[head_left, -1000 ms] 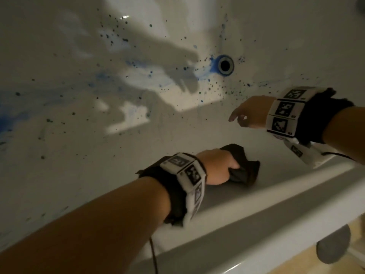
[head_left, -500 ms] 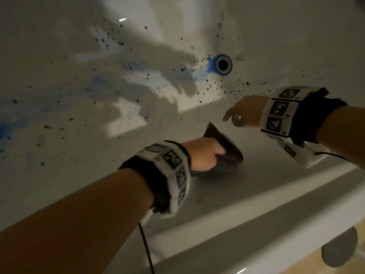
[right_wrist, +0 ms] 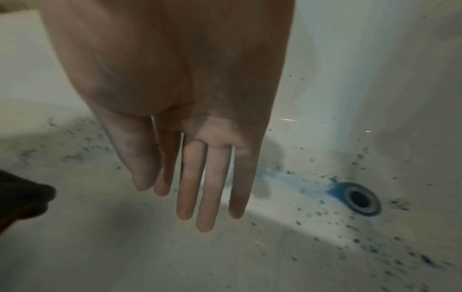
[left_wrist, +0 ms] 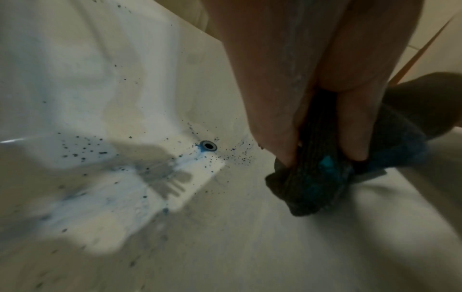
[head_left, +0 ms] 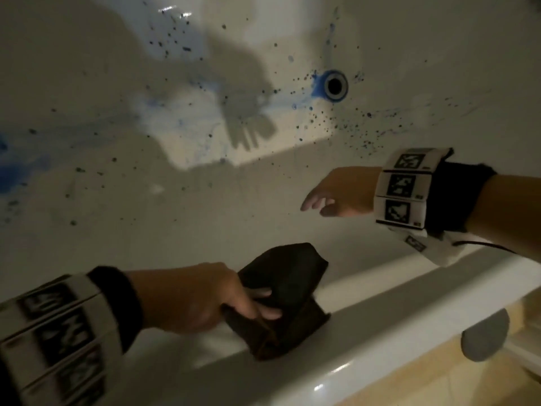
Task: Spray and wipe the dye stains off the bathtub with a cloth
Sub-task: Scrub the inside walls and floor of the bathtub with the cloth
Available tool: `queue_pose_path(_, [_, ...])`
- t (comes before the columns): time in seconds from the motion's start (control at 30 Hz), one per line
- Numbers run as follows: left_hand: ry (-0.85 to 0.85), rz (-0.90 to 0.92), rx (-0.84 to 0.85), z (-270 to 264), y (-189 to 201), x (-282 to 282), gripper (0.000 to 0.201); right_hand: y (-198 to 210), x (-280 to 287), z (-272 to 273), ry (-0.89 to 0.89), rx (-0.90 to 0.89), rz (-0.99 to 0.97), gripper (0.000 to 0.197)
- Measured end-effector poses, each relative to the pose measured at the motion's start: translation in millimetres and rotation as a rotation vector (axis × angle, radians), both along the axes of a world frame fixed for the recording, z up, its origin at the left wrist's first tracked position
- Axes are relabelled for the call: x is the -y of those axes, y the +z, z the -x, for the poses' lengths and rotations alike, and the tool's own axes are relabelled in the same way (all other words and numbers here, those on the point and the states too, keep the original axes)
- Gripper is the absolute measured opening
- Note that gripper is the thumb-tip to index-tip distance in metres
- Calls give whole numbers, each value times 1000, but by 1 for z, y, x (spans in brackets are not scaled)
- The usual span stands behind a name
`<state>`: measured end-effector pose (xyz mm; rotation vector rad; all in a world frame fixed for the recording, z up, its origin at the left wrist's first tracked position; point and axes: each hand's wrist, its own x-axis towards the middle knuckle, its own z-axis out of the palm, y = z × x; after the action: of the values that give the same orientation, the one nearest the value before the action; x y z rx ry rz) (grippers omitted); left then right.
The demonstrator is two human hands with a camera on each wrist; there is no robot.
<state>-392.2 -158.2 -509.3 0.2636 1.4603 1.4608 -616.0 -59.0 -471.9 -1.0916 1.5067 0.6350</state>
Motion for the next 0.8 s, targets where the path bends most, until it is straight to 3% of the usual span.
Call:
queue_pose_path(0.07, [4,-7,-105,-31,-6,6,30,8,13,-18,-40,51,24,37])
queue_pose_path(0.13, [62,11,-15,-41,18,23,24,17,26,-37,-81,88,53,34])
queue_pose_path(0.23, [181,19,55,-52,40,38,58,29,41,-79,-139,190,45,37])
queue_pose_path(0.4, [224,179,24,-71,50,51,28,32,59,-149,-98,430,-125,51])
queue_pose_path(0.53, [267,109,201,-94,57,82,50,22,77,-170,-66,473,-149,52])
queue_pose_path(0.63, [327,181,330,-118,55,110,49,12,83,-198,32,458,-91,51])
queue_pose_path(0.73, [169,396,371,-152,47,132,53,8,90,-214,186,429,-101,53])
queue_pose_path(0.8, [-25,520,389,-180,43,141,59,10,97,-210,161,401,-83,48])
